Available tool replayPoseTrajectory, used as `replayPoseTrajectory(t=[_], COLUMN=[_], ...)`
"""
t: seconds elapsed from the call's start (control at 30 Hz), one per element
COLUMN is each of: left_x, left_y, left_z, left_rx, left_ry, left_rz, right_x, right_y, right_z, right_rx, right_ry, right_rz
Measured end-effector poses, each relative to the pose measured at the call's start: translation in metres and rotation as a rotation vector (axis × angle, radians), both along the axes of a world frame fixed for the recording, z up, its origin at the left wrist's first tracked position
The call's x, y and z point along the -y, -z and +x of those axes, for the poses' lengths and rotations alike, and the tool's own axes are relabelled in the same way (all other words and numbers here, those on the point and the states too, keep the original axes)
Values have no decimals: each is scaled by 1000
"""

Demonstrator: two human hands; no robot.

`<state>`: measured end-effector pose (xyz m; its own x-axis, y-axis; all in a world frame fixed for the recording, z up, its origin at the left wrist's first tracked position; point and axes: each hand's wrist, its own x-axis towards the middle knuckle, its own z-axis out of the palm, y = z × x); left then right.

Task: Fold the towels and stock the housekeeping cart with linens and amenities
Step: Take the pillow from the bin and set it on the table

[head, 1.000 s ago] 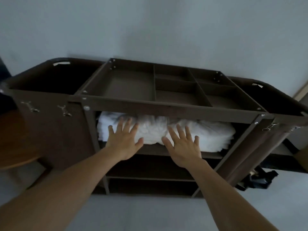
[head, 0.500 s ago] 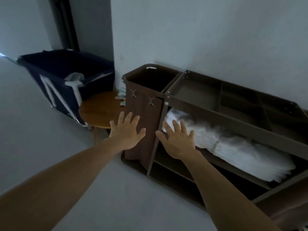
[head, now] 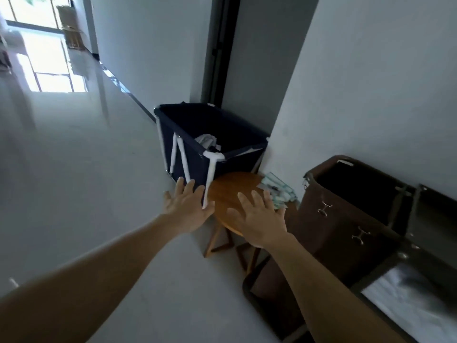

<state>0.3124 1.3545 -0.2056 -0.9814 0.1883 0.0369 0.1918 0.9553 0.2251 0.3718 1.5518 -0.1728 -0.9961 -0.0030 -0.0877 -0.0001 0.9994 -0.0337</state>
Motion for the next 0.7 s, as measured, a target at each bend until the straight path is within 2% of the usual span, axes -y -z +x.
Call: replayPoseTrajectory(t=[0.23,0.47,0.7], left_x=[79,96,95], left_y=[-24,-12,-16], left_z=[-117,-237,-386], left_rx=[-30,-35,-79], left_ry=[-19,-25,-76], left_rz=[-35,-40,-110], right_x=[78,93,86], right_y=[1,18,20], right_z=[-142,-264,-423], right_rx=[-32,-15,-39], right_ry=[-45,-69,-92], right_rz=[-1,-27,-47])
